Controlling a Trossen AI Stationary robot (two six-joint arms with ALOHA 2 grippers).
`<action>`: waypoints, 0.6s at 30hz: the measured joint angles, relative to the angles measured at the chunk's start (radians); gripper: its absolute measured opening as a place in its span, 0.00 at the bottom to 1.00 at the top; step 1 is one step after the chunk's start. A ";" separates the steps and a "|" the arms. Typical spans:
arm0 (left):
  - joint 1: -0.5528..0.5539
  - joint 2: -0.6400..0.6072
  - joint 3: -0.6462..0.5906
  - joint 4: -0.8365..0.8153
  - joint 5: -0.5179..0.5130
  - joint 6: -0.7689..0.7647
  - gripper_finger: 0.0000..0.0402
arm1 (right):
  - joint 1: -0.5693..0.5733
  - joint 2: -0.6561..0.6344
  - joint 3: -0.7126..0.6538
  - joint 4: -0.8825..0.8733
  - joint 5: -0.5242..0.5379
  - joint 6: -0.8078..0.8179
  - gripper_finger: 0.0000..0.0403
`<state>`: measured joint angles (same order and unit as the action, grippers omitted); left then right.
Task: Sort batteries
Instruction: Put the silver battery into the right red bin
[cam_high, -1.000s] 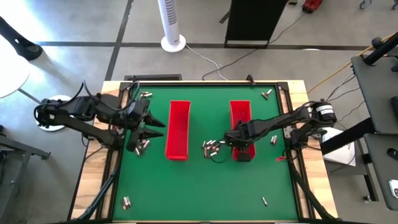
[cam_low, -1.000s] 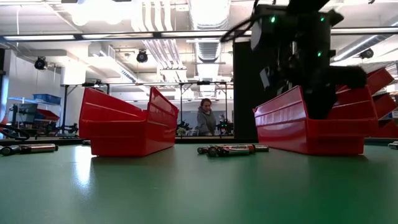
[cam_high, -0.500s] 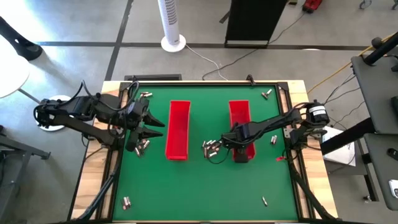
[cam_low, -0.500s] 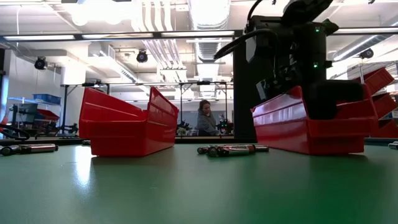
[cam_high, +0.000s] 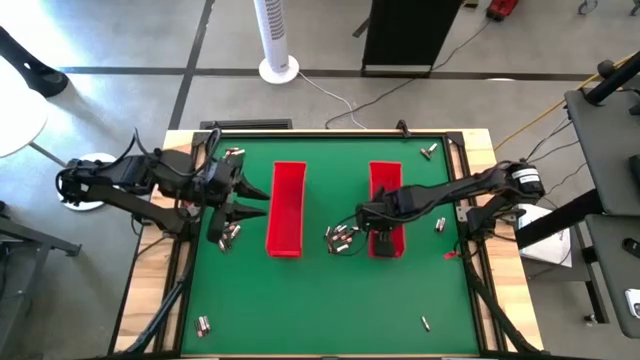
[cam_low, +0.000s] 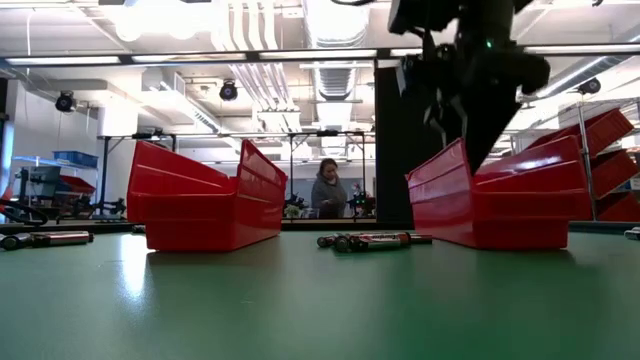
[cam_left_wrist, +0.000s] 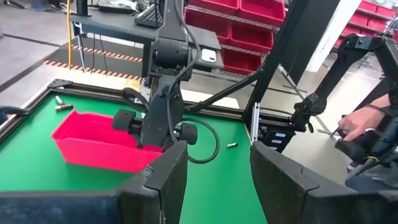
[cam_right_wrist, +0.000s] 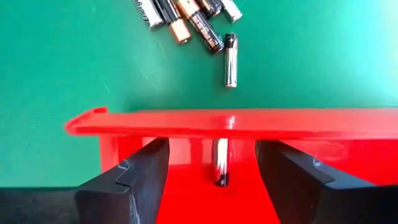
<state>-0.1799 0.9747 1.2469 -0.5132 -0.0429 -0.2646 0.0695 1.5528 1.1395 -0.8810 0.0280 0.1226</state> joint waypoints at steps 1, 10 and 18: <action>0.000 0.003 0.000 0.000 0.000 -0.002 0.39 | 0.003 -0.001 0.018 -0.023 0.000 0.000 0.59; 0.000 0.050 0.000 0.015 0.000 -0.032 0.39 | 0.075 -0.045 0.207 -0.322 0.001 0.179 0.63; 0.000 0.109 0.000 0.103 0.000 0.017 0.39 | 0.376 -0.182 0.157 -0.210 0.069 0.622 0.59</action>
<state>-0.1799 1.0841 1.2469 -0.4100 -0.0429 -0.2480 0.4451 1.3713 1.2966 -1.0914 0.0971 0.7447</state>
